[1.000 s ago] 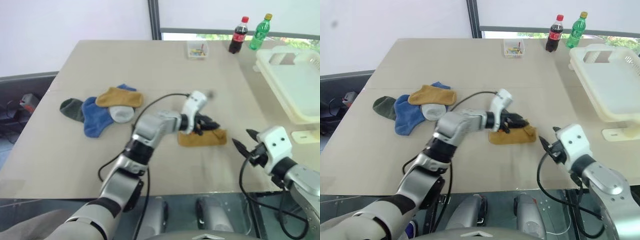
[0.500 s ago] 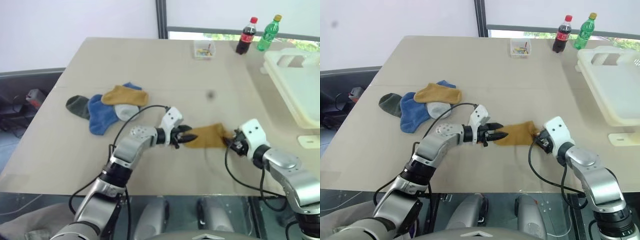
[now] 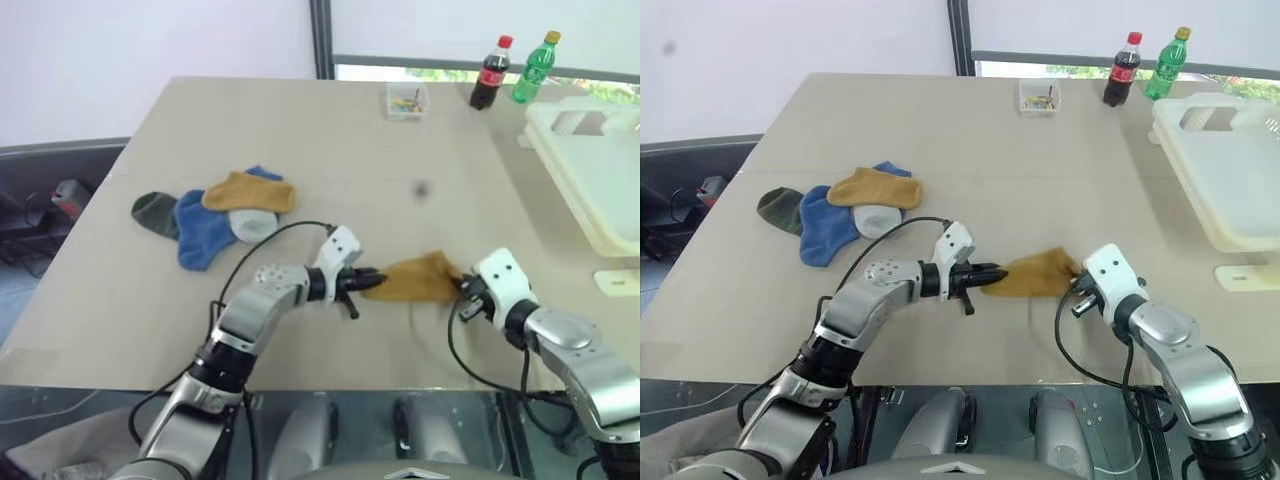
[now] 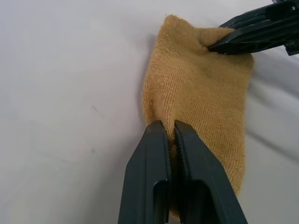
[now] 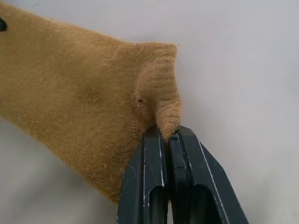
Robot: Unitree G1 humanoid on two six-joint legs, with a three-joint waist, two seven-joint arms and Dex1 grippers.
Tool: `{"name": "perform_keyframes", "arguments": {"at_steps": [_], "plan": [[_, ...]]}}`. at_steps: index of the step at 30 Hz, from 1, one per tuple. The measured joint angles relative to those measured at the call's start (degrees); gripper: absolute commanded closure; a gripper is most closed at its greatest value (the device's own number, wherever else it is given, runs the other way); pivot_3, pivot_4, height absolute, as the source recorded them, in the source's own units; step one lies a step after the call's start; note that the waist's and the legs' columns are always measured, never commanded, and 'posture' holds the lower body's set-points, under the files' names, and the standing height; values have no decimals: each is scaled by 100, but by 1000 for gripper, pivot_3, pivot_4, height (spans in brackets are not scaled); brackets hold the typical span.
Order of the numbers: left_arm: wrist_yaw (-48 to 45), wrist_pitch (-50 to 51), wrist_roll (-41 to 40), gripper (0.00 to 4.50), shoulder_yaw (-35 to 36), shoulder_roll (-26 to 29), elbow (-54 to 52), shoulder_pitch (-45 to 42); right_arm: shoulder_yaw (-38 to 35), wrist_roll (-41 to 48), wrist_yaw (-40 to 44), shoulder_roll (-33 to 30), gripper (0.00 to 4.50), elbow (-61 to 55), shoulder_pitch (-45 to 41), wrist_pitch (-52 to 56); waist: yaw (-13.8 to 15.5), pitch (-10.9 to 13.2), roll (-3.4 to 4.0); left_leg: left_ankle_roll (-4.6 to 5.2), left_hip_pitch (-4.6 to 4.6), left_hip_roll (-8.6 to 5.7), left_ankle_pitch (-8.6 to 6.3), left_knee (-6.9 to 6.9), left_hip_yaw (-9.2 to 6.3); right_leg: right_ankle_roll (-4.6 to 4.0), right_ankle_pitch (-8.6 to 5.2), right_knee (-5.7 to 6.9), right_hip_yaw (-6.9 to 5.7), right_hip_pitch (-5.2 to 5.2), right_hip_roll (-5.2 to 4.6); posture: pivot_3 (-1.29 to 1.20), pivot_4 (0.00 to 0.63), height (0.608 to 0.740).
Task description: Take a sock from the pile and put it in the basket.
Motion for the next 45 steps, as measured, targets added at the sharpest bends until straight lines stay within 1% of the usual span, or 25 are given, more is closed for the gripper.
{"name": "perform_keyframes", "arguments": {"at_steps": [1, 4, 6, 7, 9, 10, 11, 12, 13, 15, 16, 18, 19, 20, 23, 24, 25, 26, 27, 30, 33, 38, 45], "plan": [[1, 95, -13, 4362, 8, 127, -196, 70, 2, 25, 9, 0, 4500, -134, 47, 131, 0, 0, 0, 0, 1, 1, 0, 1, 0, 0, 0, 0, 0, 1, 0, 0, 150, 740], [44, 200, -21, 4362, 31, 262, -384, 146, 58, 17, -35, 1, 4500, -285, 108, 281, 3, 0, 0, 0, 3, 1, 0, 1, 0, 0, 0, 0, -1, 2, 0, 0, 150, 740], [64, 287, -49, 3747, 63, 288, -383, 147, 84, -4, -99, 21, 3817, -304, 110, 320, 3, 0, 0, 0, 3, 1, 0, 2, 0, 1, 0, 0, -1, 2, 1, 0, 150, 740], [73, 283, -50, 3512, 64, 288, -364, 141, 79, -26, -150, 64, 3584, -303, 109, 332, 4, 0, 0, 0, 3, 1, 0, 3, 1, 1, -1, 0, -1, 2, 1, 0, 150, 740], [113, 227, -11, 2538, 67, 291, -314, 130, 78, -89, -222, 127, 2602, -303, 109, 319, 4, 0, 0, 0, 3, 1, 0, 2, 1, 1, -1, 0, -1, 2, 2, 0, 150, 740], [141, 159, 8, 2133, 68, 291, -312, 127, 71, -119, -234, 107, 2170, -303, 109, 296, 4, 0, -1, 0, 3, 0, 0, 2, 2, 1, -1, 0, -1, 2, 2, 0, 150, 740], [229, 76, 42, 1848, 101, 293, -309, 128, 50, -154, -266, 101, 1857, -304, 110, 273, -3, 0, 0, 0, 3, 1, 0, 2, 2, 1, -1, 0, 0, 1, 2, 0, 150, 740], [284, 18, 70, 1395, 166, 296, -307, 130, 37, -175, -279, 100, 1283, -309, 114, 263, -9, 0, 0, 0, 3, 2, 0, 2, 2, 0, -1, 0, -1, 1, 2, 0, 150, 740], [306, -3, 76, 1330, 208, 297, -308, 130, 31, -184, -284, 100, 1099, -313, 116, 262, -9, 0, 0, 0, 3, 3, 0, 1, 1, 0, -1, 0, -1, 1, 2, 0, 150, 740], [353, -88, 77, 1330, 347, 358, -362, 152, -122, -80, -180, 68, 1099, -410, 179, 272, -9, 1, 0, 0, 0, 3, 0, 1, 1, 0, -1, -1, -1, -2, 2, 0, 150, 740], [395, -165, 77, 1330, 536, 429, -399, 161, -318, 72, -71, 70, 1099, -560, 218, 308, -10, 2, -1, 0, -1, 4, 0, 1, 1, 0, -1, -1, -1, -2, 2, 0, 150, 740], [479, -178, 108, 1330, 673, 524, -445, 142, -563, 249, 52, 67, 1099, -705, 217, 309, -14, 2, -1, 0, -1, 4, 0, 1, 2, 1, 0, -2, 0, -1, 2, 0, 150, 740], [674, -48, 192, 1330, 722, 545, -424, -12, -849, 520, 264, 35, 1099, -848, 209, 297, 6, 3, -3, 0, -2, 2, 0, 2, -1, 2, 0, -2, -3, 0, 2, 0, 150, 740], [808, 44, 234, 1330, 768, 539, -410, -138, -983, 652, 374, 2, 1099, -939, 184, 275, 24, 4, -4, 0, -2, 2, 0, 4, -5, 2, 0, -2, -7, 2, 2, 0, 150, 740], [1421, 129, 607, 1330, 873, 475, -111, -699, -1190, 1017, 739, -144, 1099, -1061, -23, 62, 28, 4, -5, 0, -1, -4, 0, 5, -7, 3, 0, -2, -10, 4, 2, 0, 150, 740], [1536, 124, 697, 1330, 877, 456, -35, -798, -1191, 1042, 790, -176, 1099, -1062, -71, 21, 25, 4, -5, 0, -1, -11, 0, 5, -6, 3, 0, -2, -9, 4, 2, 0, 150, 740], [1979, 52, 1045, 1330, 863, 347, 282, -1053, -1188, 1073, 912, -241, 1099, -1036, -168, -147, 24, 4, -5, 0, 0, -19, 0, 4, -6, 3, 0, -2, -9, 4, 2, 0, 150, 740], [2057, 38, 1107, 1330, 863, 329, 340, -1084, -1187, 1079, 928, -243, 1099, -1031, -195, -174, 24, 4, -5, 0, -1, -19, 0, 4, -6, 3, 0, -2, -9, 3, 2, 0, 150, 740], [2323, -13, 1310, 1330, 826, 273, 533, -1153, -1185, 1101, 952, -248, 1099, -1017, -247, -258, 12, 4, -6, 0, 0, -20, 0, 2, -4, 3, 0, -2, -7, 3, 2, 0, 150, 740], [3050, 16, 1808, 1330, 707, -96, 1023, -1199, -1073, 1105, 983, -263, 1099, -869, -433, -396, 13, 7, -9, 0, -7, -20, 0, 1, -5, 2, 1, -2, -7, -2, 1, 0, 150, 740], [3721, 345, 2137, 1330, 725, -427, 1235, -1242, -925, 1096, 1056, -323, 1099, -807, -556, -581, 22, 8, -12, 0, -11, -20, 0, 1, -10, 2, 1, -2, -10, -3, 1, 0, 150, 740], [4148, 411, 2204, 1330, 958, -654, 1677, -1493, -723, 1002, 1201, -469, 1099, -643, -646, -923, 21, 8, -12, -1, -8, -20, 0, 1, -12, 3, 1, 1, -11, -2, -1, 0, 150, 740], [4338, 225, 2198, 1330, 1127, -809, 2177, -1753, -702, 897, 1255, -467, 1099, -537, -681, -1440, 20, 8, -12, -2, -7, -20, 0, 2, -12, 3, 1, 1, -11, -2, -2, 0, 150, 740]]}}
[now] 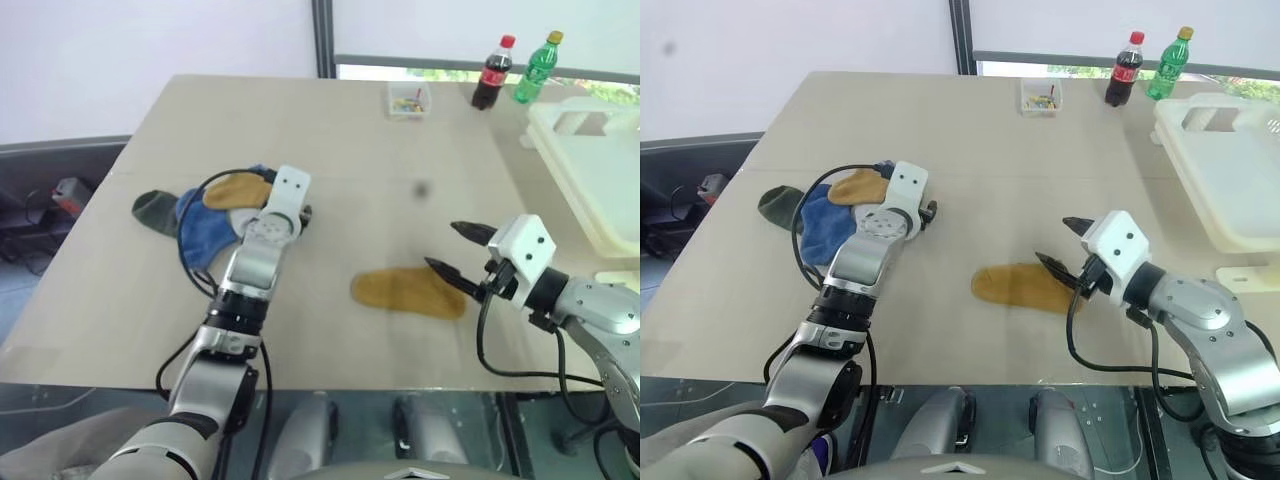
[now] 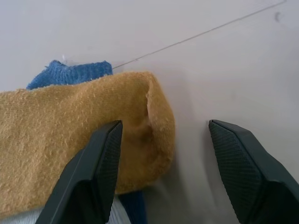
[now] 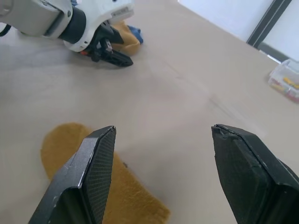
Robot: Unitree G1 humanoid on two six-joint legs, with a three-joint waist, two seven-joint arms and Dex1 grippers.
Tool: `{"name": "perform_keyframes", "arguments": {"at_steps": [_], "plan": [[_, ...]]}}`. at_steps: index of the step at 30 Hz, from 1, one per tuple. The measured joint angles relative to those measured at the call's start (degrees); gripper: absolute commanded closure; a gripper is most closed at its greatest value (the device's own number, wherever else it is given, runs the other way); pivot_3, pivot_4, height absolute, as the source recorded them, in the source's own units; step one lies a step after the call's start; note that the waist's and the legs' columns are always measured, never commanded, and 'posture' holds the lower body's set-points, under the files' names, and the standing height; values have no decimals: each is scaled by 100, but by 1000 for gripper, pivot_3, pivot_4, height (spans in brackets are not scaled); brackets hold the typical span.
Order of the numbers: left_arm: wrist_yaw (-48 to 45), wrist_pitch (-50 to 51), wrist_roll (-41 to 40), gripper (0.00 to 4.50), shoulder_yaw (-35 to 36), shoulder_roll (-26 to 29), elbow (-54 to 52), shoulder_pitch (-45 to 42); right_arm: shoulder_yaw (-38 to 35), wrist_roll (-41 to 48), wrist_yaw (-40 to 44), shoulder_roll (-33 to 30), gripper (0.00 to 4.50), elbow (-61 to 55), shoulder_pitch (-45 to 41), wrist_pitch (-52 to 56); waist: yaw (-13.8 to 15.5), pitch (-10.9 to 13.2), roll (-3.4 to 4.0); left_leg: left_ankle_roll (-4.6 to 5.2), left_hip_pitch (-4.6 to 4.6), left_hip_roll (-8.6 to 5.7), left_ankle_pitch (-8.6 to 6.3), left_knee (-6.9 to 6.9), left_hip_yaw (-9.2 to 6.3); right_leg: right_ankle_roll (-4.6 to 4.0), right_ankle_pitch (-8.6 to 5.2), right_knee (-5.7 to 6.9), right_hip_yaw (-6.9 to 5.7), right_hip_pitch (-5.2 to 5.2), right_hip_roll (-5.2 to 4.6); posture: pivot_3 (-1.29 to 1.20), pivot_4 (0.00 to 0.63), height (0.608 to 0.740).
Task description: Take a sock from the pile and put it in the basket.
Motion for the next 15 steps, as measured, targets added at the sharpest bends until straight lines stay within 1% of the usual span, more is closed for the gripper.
{"name": "perform_keyframes", "arguments": {"at_steps": [1, 3, 4, 6, 7, 10, 15], "plan": [[1, -19, -1, 1330, 5, -5, 33, -13, 0, -12, -4, 0, 1099, 20, -2, -24, 1, 0, 0, 0, 0, 0, 0, 0, 0, 0, 0, 0, 0, 0, 0, 0, 150, 740], [16, -94, -1, 1847, 24, -33, 98, -25, 0, -52, -18, 0, 989, 59, -5, -73, 3, 0, 0, 0, 0, 1, 0, 0, 0, 0, 0, 1, 0, 0, -1, 0, 150, 740], [15, -132, -7, 2265, 27, -60, 136, -25, 0, -81, -33, 0, 989, 64, -5, -116, 4, 0, 0, -1, 1, 1, 0, 0, 0, 0, 0, 2, 0, 0, -2, 0, 150, 740], [14, -149, -9, 2681, 28, -74, 153, -25, 0, -91, -40, 0, 989, 63, -5, -138, 2, 0, 0, -1, 1, 1, 0, 0, 0, 0, 0, 2, 0, 0, -2, 0, 150, 740], [9, -165, -12, 3046, 32, -92, 168, -25, 0, -101, -52, 0, 989, 64, -5, -145, -3, 0, 0, -1, 1, 1, 0, 0, 0, 0, 0, 2, 1, 0, -2, 0, 150, 740], [-8, -153, -11, 4456, 54, -84, 177, -9, 0, -105, -61, 0, 989, 74, -9, -147, 1, 0, 0, -1, 0, 1, 0, 0, -1, 0, 0, 2, 0, -1, -2, 0, 150, 740], [-31, -135, -10, 4456, 55, -48, 99, 51, 0, -110, -71, 0, 989, 99, -52, -148, 0, 0, 0, -1, 0, 1, 0, 0, 0, 0, 0, 2, 0, 0, -5, 0, 150, 740]]}}
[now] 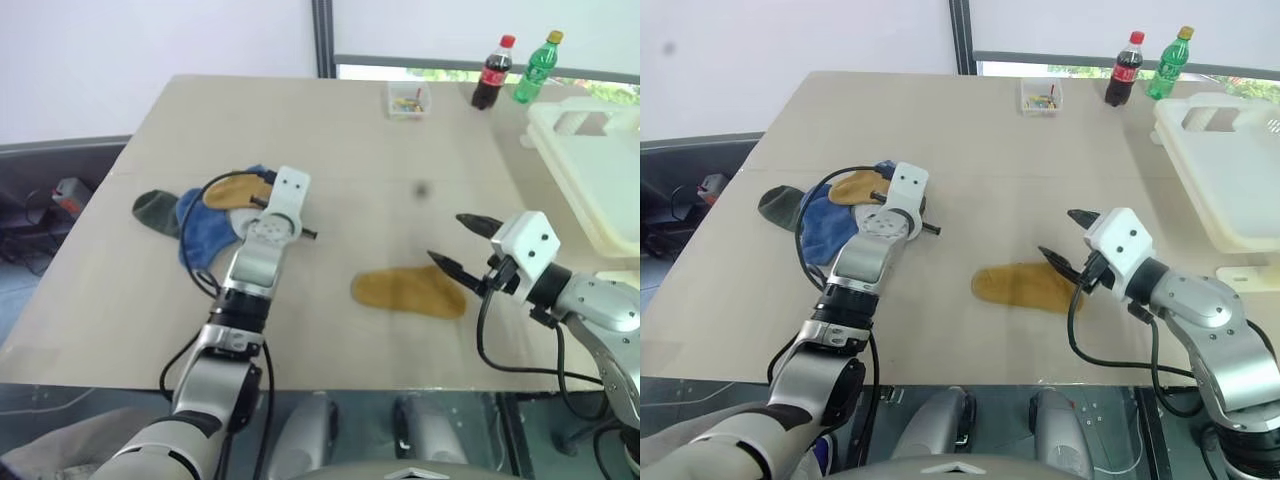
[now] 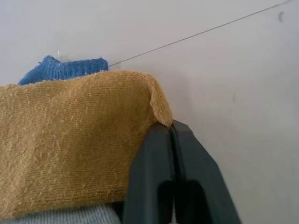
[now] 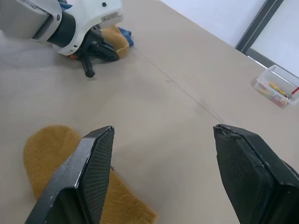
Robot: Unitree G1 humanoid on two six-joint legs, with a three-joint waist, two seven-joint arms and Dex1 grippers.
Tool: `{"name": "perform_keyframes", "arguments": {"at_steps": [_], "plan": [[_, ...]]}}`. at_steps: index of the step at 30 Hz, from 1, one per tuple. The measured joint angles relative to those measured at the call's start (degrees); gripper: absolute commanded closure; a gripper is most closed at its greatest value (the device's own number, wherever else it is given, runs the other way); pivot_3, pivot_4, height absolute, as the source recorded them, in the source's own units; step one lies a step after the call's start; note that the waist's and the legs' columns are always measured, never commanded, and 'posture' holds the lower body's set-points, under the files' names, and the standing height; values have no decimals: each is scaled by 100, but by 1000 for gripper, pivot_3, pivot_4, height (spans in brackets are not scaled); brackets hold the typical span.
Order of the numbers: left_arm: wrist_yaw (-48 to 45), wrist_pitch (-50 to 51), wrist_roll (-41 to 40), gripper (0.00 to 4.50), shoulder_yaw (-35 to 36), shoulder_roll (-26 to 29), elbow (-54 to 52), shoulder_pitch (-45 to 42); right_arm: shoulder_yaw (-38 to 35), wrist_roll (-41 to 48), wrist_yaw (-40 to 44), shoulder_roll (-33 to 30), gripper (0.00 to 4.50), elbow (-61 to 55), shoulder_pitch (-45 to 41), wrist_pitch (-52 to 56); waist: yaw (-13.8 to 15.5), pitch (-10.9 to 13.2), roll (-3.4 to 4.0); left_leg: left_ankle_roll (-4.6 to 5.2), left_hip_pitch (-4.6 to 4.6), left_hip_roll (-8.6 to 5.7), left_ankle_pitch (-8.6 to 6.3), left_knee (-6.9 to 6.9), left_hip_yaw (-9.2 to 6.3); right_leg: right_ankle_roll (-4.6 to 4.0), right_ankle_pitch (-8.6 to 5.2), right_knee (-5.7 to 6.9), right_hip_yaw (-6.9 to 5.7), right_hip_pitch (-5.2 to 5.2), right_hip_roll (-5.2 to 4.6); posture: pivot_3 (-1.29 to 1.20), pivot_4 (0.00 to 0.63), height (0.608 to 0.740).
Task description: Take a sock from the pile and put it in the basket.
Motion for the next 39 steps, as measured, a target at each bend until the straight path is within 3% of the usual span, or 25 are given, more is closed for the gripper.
{"name": "perform_keyframes", "arguments": {"at_steps": [10, 22, 31, 39], "plan": [[-142, 214, -9, 4456, -12, 11, -328, 115, 0, -24, -8, 0, 989, 168, -72, -73, 2, 0, 0, 0, 0, 1, 0, 0, 0, 0, 0, 0, 0, 0, 0, 0, 150, 740], [-1076, 885, -392, 4456, -287, -187, -1031, -37, 0, -35, -56, 4, 989, 233, -179, -111, 7, 0, 0, 0, -2, -3, 0, 1, 0, 0, 0, 0, -1, 0, -1, 0, 150, 740], [-289, 756, -59, 4456, 186, 286, 81, -484, -4, -50, -207, 4, 989, 195, -159, -99, -56, 1, -1, 0, 2, -5, 0, 0, 1, 0, 0, 5, 1, -1, 2, 0, 150, 740], [-216, 389, -44, 4456, 219, 440, 218, -508, -12, -30, -209, 2, 989, 185, -95, -102, -34, 0, -1, -1, 1, -2, 0, 0, -1, 0, 0, 5, 0, 0, -2, 0, 150, 740]]}}
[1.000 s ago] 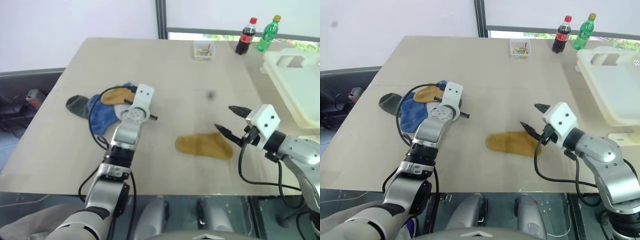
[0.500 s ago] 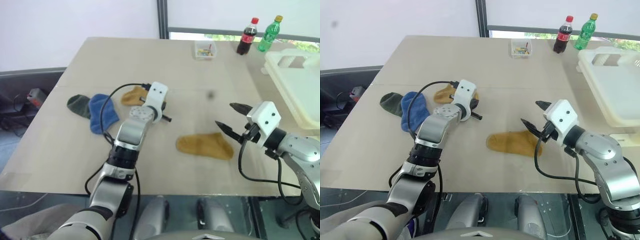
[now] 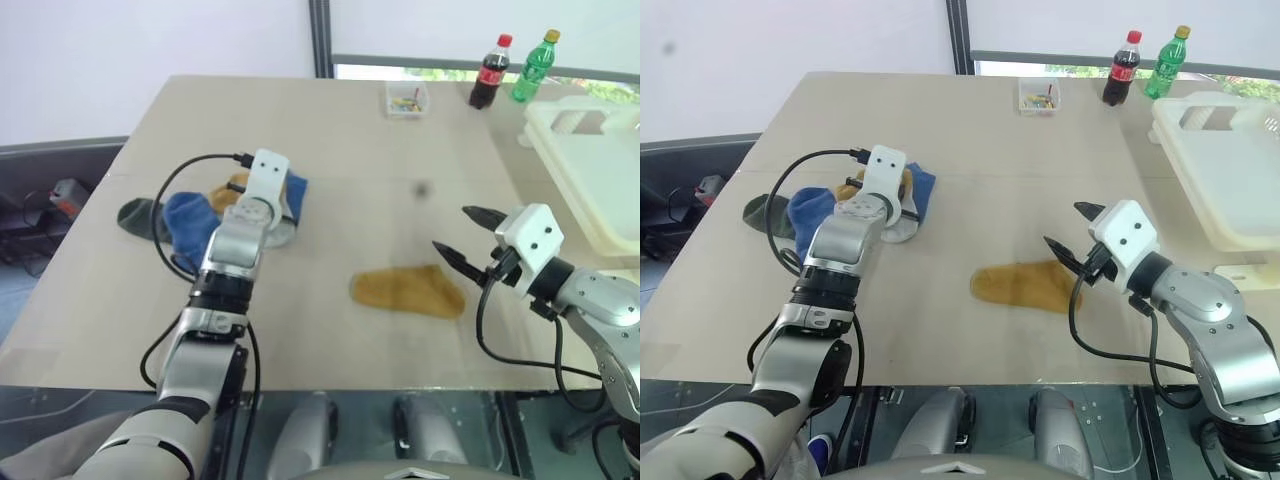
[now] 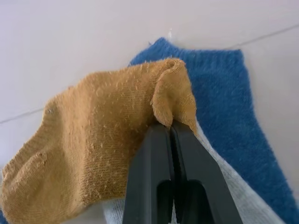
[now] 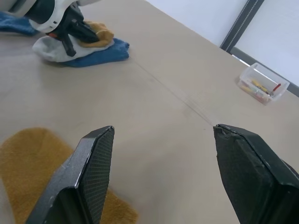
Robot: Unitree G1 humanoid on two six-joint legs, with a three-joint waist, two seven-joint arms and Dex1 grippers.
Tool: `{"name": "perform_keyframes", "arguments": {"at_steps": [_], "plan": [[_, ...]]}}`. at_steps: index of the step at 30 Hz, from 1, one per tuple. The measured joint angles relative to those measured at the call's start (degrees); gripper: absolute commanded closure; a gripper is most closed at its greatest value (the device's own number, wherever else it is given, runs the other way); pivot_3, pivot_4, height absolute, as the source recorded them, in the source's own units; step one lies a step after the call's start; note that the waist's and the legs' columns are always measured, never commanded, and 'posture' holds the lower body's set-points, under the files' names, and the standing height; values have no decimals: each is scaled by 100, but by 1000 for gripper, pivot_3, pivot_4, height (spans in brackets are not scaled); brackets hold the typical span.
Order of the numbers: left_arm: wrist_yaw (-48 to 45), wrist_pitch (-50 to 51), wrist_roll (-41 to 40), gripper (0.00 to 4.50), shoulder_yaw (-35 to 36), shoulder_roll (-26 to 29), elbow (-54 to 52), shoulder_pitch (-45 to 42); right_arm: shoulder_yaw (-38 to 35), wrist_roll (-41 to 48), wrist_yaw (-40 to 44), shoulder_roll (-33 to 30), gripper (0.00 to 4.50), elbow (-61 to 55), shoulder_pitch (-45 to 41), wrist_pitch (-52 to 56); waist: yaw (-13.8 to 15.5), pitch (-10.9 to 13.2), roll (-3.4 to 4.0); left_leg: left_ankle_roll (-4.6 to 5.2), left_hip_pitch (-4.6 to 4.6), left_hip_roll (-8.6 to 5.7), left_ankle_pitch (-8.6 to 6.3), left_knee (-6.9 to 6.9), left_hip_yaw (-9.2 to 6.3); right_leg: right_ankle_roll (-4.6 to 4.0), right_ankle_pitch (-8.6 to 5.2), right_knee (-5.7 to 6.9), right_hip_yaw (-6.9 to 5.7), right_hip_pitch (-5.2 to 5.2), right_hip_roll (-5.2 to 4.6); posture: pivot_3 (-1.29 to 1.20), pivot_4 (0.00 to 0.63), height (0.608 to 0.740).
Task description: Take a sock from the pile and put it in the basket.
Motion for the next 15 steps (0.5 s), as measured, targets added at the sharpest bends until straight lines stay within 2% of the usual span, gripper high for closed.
{"name": "perform_keyframes", "arguments": {"at_steps": [4, 10, 15], "plan": [[31, 63, -23, 4456, -34, -290, -62, 123, -2, 2, 17, 0, 989, 0, 9, -17, 33, -1, 1, 0, 1, -1, 0, 0, 0, 0, 0, 0, 0, 0, -1, 0, 150, 740], [375, -72, -28, 4456, 377, -184, 15, 233, -12, 2, 68, -20, 989, 1, 22, -24, -111, -2, 2, 0, 15, 2, 0, 0, 9, 0, 0, 18, 10, 0, 1, 0, 150, 740], [484, -263, 19, 4456, 450, -50, -72, 295, -24, 11, 83, -69, 989, 6, 21, -25, -90, -1, -1, 0, 11, 1, 0, 2, 4, 0, 0, 23, 7, -1, -2, 0, 150, 740]]}}
